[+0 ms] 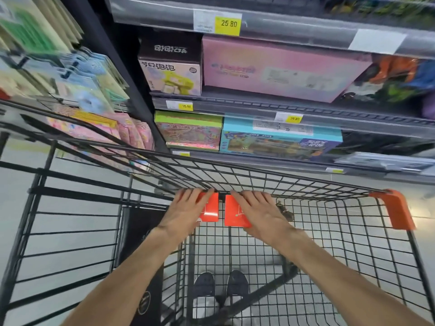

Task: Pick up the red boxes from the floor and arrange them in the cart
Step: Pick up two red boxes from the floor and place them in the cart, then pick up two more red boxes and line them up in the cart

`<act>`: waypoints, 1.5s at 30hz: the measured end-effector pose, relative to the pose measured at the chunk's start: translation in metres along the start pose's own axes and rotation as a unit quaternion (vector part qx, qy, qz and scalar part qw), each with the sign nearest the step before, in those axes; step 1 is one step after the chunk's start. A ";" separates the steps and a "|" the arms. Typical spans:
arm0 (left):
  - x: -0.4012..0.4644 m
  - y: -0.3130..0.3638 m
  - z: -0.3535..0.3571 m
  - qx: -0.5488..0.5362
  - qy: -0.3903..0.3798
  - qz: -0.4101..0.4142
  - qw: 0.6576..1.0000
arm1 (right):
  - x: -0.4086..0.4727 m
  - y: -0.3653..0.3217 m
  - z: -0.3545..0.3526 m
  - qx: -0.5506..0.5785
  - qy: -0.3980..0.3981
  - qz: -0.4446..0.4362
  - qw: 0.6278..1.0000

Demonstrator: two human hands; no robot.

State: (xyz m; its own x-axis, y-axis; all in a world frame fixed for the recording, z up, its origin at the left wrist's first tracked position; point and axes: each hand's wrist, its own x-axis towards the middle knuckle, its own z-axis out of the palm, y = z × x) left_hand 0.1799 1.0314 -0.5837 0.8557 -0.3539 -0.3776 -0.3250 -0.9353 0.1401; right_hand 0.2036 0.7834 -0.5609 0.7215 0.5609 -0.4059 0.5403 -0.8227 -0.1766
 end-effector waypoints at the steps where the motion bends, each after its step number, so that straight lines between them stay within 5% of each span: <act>1: 0.000 -0.001 0.000 0.001 0.001 0.001 1.000 | 0.005 -0.002 0.003 -0.005 -0.004 -0.002 1.000; 20: 0.000 -0.003 0.004 0.007 0.017 0.015 1.000 | 0.012 -0.014 0.019 -0.071 0.043 0.010 0.996; 25: -0.016 0.001 -0.023 -0.002 0.016 0.065 0.998 | -0.011 -0.018 -0.006 -0.011 0.022 -0.004 1.000; 33: -0.060 0.050 -0.153 -0.056 0.028 0.161 0.985 | -0.106 0.005 -0.123 0.098 -0.049 0.062 0.992; 45: -0.082 0.242 -0.406 -0.043 0.112 0.309 0.943 | -0.367 0.067 -0.327 0.088 0.120 0.227 0.962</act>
State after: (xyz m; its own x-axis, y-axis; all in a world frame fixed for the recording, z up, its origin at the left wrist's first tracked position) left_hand 0.1946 0.8330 -0.1472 0.5794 -0.8150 0.0022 -0.7647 -0.5427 0.3474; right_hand 0.1170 0.5522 -0.1307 0.9565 0.1272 -0.2625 0.0788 -0.9791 -0.1873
